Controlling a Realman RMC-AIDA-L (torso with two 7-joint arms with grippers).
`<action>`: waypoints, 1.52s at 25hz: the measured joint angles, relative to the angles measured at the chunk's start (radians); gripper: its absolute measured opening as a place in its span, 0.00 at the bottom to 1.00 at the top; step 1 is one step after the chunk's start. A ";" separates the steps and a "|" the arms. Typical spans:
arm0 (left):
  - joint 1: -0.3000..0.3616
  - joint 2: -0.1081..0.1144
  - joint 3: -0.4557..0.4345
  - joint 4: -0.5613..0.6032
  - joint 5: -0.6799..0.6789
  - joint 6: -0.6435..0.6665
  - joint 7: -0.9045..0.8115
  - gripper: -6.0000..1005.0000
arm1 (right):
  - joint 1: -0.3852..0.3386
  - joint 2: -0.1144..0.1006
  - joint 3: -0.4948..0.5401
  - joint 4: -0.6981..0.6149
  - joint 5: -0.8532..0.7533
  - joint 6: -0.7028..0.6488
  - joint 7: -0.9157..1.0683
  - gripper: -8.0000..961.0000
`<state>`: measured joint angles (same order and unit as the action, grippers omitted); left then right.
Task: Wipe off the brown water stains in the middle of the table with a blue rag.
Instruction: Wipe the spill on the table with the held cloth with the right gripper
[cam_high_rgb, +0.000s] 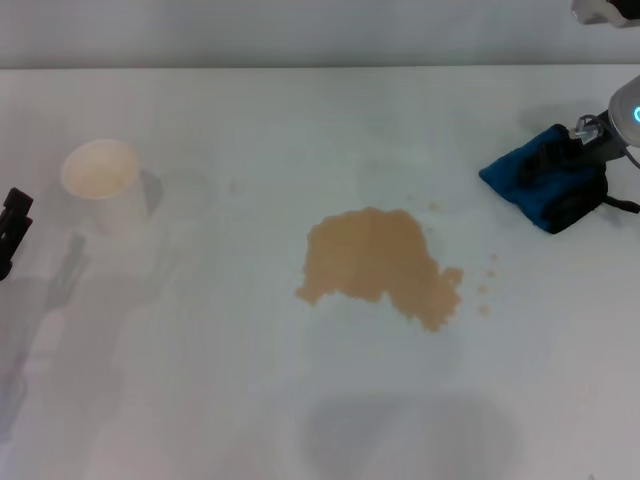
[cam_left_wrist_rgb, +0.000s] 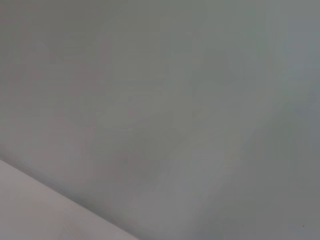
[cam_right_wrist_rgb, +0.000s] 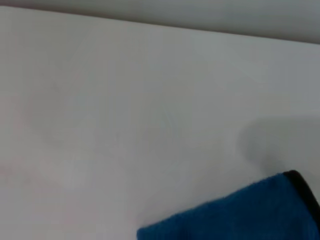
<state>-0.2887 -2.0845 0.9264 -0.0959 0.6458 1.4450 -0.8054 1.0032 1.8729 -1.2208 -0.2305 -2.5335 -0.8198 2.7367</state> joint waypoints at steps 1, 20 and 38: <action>0.000 0.000 0.000 0.000 0.000 0.000 0.000 0.89 | 0.000 0.000 -0.001 0.000 0.000 -0.005 0.000 0.61; -0.001 0.001 0.000 0.001 -0.002 0.000 0.000 0.89 | 0.004 0.000 -0.019 -0.012 -0.016 -0.072 -0.004 0.57; 0.000 0.001 -0.001 0.001 -0.005 0.012 0.000 0.89 | 0.014 0.013 -0.062 -0.025 -0.040 -0.083 -0.005 0.34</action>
<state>-0.2888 -2.0831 0.9254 -0.0951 0.6408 1.4574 -0.8053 1.0169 1.8856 -1.2829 -0.2560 -2.5735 -0.9026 2.7319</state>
